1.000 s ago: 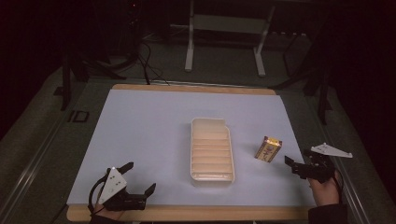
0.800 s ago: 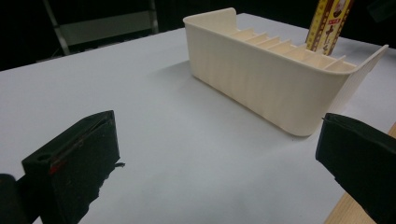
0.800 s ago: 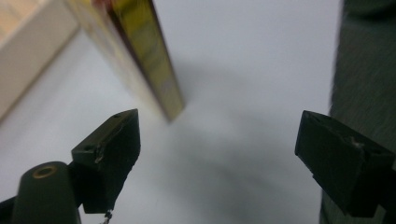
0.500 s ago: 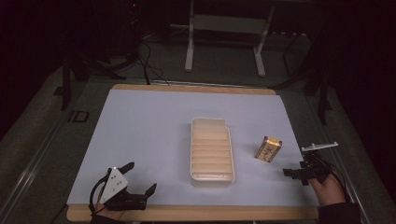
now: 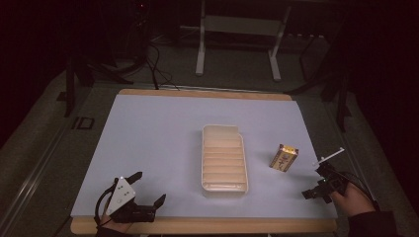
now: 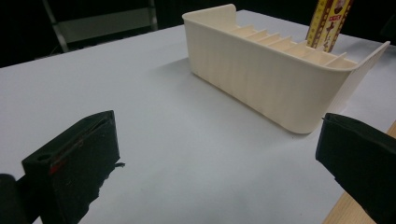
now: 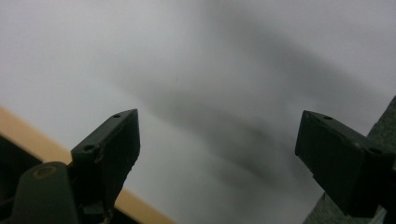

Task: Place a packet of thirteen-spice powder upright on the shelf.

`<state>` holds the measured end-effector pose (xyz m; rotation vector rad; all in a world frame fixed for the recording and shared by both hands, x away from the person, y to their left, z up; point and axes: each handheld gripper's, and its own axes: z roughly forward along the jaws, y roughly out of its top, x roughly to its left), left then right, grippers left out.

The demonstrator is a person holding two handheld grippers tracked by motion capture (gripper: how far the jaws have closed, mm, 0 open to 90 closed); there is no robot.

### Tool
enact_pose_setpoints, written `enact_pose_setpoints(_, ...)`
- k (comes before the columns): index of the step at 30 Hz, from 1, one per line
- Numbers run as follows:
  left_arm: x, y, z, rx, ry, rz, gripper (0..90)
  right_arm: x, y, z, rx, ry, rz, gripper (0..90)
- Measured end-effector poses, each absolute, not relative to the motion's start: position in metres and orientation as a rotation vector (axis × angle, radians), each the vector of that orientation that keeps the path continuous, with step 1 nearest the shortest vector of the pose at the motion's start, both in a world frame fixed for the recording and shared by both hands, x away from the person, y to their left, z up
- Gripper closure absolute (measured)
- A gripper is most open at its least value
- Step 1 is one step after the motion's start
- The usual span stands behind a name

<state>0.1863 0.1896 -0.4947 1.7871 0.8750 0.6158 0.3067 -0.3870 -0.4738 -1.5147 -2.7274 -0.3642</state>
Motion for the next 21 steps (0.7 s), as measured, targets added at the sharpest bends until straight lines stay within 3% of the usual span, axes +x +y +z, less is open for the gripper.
enact_pose_setpoints(21, 0.186, 0.189, -0.495, 1.794, 0.866, 0.609, 0.0, 0.295, -0.365, -0.471, -1.048, -2.759, -0.073, 13.9)
